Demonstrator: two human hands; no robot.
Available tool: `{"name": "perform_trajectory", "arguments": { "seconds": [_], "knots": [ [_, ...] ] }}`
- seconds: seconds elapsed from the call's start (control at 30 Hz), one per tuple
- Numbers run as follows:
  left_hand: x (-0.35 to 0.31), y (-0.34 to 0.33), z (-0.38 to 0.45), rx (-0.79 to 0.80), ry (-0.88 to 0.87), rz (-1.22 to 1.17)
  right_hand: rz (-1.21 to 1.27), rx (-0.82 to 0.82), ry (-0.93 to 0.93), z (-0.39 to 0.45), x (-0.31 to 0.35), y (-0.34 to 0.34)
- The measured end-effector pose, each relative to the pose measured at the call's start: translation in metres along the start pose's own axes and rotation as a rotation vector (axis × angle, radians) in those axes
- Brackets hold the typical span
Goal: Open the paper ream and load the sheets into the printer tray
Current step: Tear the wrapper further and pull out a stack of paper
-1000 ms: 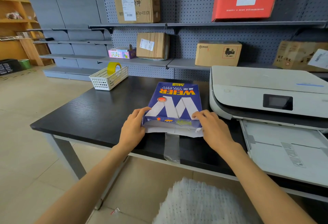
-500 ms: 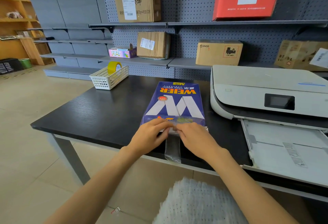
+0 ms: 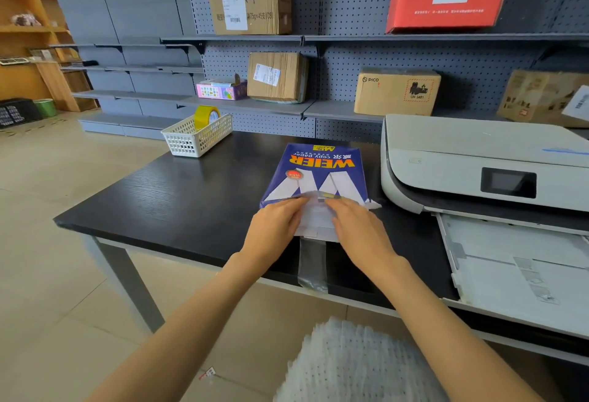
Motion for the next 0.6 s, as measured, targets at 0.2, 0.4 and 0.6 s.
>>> {"name": "perform_trajectory", "arguments": {
  "seconds": [0.2,0.4,0.6],
  "knots": [
    [-0.012,-0.002,0.015,0.095,0.007,0.122,-0.126,0.043,-0.025,0.011,0.000,0.004],
    [-0.009,-0.009,0.025,0.085,0.061,0.084,-0.072,0.019,-0.050,0.020,-0.004,0.005],
    [-0.008,-0.012,0.033,0.090,0.045,0.088,-0.077,0.007,-0.070,0.029,-0.007,0.005]
  ]
}}
Point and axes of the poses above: each hand's wrist, its own z-axis towards the middle knuckle, its own y-axis out of the back of the hand, x = y × z, the point moved 4 cm from there along z, towards the middle knuckle, and after that the axes turned 1 degree about x, right-handed, at the moved point
